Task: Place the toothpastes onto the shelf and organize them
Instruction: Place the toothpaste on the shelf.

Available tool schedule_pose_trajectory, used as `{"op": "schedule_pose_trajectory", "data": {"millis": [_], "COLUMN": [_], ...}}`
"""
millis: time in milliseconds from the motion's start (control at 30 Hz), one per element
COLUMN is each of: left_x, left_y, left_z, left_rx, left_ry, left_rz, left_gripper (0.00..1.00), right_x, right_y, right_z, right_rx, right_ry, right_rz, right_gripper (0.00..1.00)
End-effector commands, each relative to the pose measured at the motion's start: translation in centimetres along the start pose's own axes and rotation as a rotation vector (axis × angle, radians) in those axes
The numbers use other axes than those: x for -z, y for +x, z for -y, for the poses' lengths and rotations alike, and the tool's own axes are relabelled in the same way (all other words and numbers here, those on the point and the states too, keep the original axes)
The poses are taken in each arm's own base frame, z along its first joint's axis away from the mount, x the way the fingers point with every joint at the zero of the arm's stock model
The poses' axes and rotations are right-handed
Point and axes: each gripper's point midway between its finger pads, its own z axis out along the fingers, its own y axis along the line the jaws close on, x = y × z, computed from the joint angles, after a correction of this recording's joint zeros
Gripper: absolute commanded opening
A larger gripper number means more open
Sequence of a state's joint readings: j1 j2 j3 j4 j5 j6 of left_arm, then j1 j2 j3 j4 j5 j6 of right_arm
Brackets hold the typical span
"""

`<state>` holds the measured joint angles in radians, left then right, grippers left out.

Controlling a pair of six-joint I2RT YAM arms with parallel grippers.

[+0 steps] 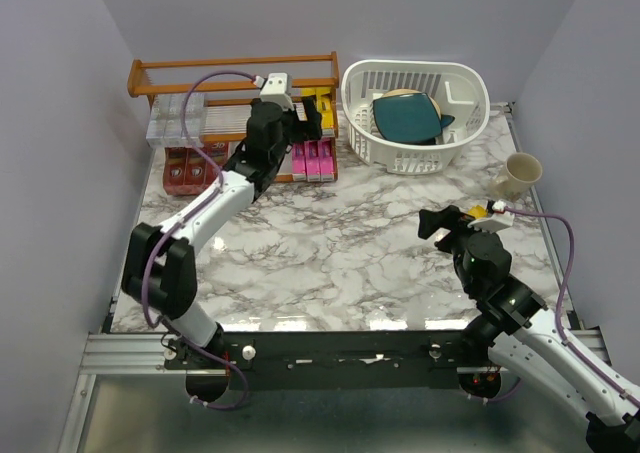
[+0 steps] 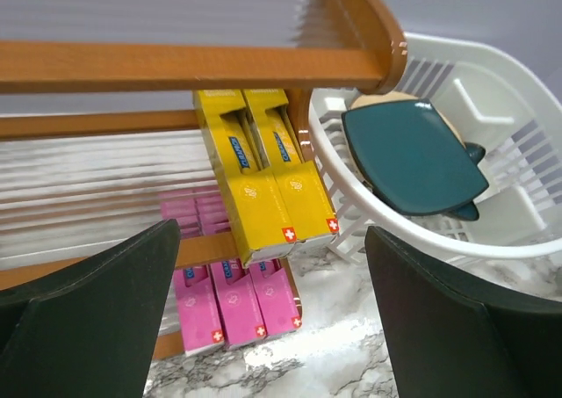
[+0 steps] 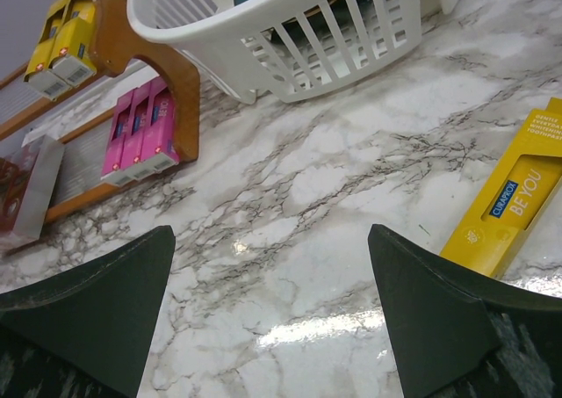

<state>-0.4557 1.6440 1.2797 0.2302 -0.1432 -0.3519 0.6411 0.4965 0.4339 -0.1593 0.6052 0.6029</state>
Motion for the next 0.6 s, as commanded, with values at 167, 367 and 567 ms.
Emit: {"op": "schedule_pose_trajectory", "data": {"millis": [167,367,567], "left_x": [12.3,20.0,25.8], "left_y": [-2.4,1.0,3.7], "left_z": [-3.1,-5.2,-6.8], "left_rx": [0.066,0.007,-0.067], "left_ry": [-0.125,-0.147,-0.113], "left_rz": [0.042,-0.094,-0.093], "left_gripper": [0.99,0.99,0.99], "right_x": [0.1,0.0,-1.9], "right_y": [-0.2,0.8,1.2], "right_z": [1.8,4.3,6.5], "right_rx": [0.010,0.120,0.152], "right_ry": [0.144,0.347,0.530], "right_rz": [-0.047,-0.150,-0.242], "right_gripper": [1.00,1.00,1.00]}}
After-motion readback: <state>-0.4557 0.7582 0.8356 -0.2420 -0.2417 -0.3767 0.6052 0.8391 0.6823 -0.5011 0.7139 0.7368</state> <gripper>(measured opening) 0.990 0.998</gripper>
